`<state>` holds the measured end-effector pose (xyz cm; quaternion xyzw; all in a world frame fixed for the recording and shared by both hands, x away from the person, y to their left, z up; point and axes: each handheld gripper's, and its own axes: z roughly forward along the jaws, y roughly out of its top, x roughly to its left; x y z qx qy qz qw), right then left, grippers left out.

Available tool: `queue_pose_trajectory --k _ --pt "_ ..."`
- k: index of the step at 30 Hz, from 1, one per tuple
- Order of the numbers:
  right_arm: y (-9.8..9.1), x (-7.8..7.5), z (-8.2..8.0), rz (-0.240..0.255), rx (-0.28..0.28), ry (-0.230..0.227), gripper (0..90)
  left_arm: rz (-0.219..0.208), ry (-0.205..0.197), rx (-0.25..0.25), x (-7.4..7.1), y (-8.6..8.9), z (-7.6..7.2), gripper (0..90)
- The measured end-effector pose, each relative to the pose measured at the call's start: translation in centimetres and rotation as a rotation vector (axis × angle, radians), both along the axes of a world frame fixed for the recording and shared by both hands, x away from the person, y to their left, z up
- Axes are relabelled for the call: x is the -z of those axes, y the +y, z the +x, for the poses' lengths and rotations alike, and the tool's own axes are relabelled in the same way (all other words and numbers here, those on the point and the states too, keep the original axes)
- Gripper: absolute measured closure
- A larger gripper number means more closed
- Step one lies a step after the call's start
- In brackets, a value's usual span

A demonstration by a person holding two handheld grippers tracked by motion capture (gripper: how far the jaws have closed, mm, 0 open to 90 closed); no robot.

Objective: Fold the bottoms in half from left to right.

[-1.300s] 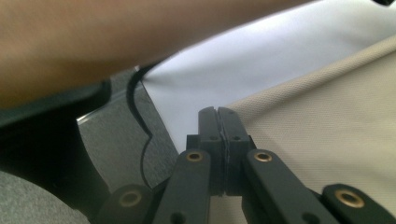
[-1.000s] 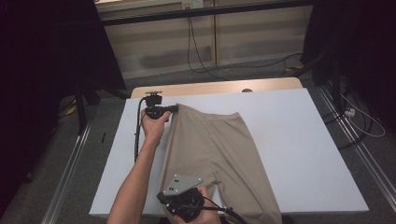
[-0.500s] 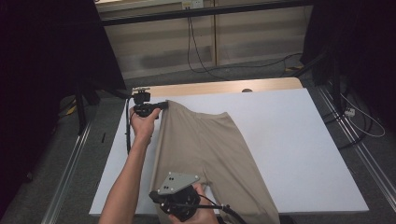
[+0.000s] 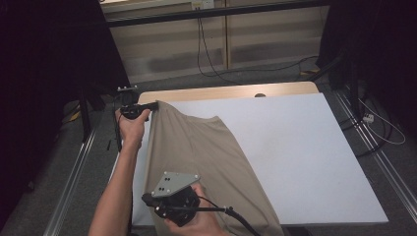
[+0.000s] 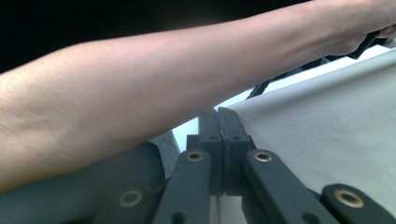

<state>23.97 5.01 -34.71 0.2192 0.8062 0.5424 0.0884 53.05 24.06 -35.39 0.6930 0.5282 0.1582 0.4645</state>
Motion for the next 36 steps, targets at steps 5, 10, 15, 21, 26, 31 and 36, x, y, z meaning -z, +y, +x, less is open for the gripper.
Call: queue_pose_trajectory --k 5,10,15,21,26,31,36 --pt "-0.2 0.2 0.0 0.009 -0.004 0.001 90.0 0.016 0.005 0.0 0.3 -0.1 0.0 86.0" --pt "-1.0 1.3 -0.1 0.003 0.012 0.029 90.0 0.017 0.023 0.005 1.9 -1.1 0.3 85.8" --pt "-2.9 2.2 0.2 -0.002 0.048 0.057 90.0 0.022 0.03 0.006 2.8 -1.9 0.3 85.8" --pt "-5.5 2.5 -0.1 -0.007 0.098 0.067 90.0 0.025 0.024 0.012 2.6 -2.9 0.4 85.7" --pt "-7.6 2.3 -0.5 -0.003 0.128 0.064 90.0 0.04 0.033 0.022 2.9 -4.7 0.6 85.7" --pt "-9.8 2.0 -0.9 -0.005 0.156 0.06 90.0 0.038 0.029 0.051 3.2 -6.8 0.8 85.7" --pt "-12.5 2.9 -1.2 0.006 0.212 0.079 90.0 0.06 0.05 0.073 4.2 -8.6 1.0 85.6"
